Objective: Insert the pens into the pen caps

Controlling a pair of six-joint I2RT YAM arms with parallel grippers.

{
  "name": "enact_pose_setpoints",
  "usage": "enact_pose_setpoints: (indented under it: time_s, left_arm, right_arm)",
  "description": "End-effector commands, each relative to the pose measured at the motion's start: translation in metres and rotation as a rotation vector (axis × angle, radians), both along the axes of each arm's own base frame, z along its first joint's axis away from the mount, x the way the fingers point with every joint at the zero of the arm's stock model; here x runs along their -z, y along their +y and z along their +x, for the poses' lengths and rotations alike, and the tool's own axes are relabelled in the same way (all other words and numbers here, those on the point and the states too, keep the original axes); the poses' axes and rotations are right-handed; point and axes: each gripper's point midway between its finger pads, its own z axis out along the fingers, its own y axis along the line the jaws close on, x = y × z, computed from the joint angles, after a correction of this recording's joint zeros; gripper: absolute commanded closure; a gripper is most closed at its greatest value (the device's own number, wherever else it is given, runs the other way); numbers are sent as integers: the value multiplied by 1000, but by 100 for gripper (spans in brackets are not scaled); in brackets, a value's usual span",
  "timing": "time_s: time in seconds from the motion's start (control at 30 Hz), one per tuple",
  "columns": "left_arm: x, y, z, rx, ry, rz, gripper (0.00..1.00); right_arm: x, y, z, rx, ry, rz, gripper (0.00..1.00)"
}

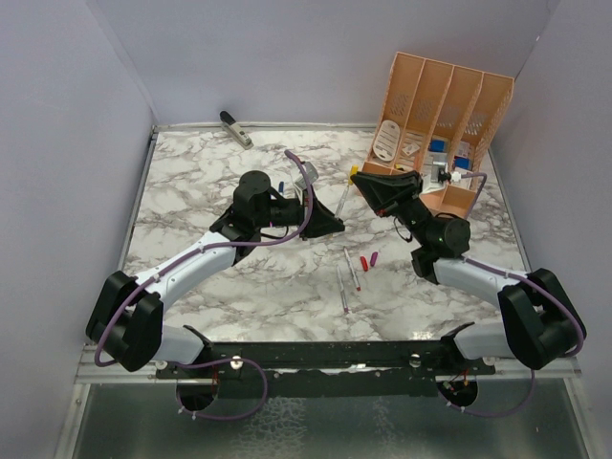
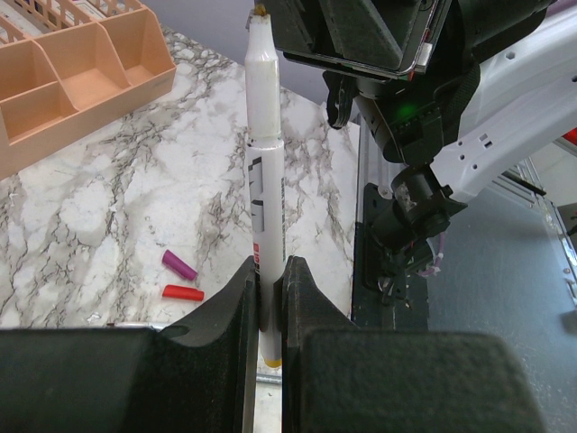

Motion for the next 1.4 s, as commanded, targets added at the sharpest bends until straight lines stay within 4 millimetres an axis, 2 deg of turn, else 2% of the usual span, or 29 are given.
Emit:
enact_pose_setpoints:
  time_s: [0.0,0.57,0.87,1.13,1.37]
  left_arm:
    - [-23,-2,-5,30,-66,-44,100]
    - [-24,-3,0,16,-66,-43,100]
    - [-35,-1,6,-29,-93,-61,100]
    - [-57,2,14,-102,-130,-116,100]
    - [-73,4,18,-141,-146,-169,100]
  right_arm:
    - [-41,-14,-36,-17,-230,114,99]
    - [-30,-6,-37,-47,-208,94,99]
    - [-18,4,-41,-76,-185,70,99]
    - [8,13,-44,-115,-125,28,99]
    - [37,37,-46,-164,-65,-43,99]
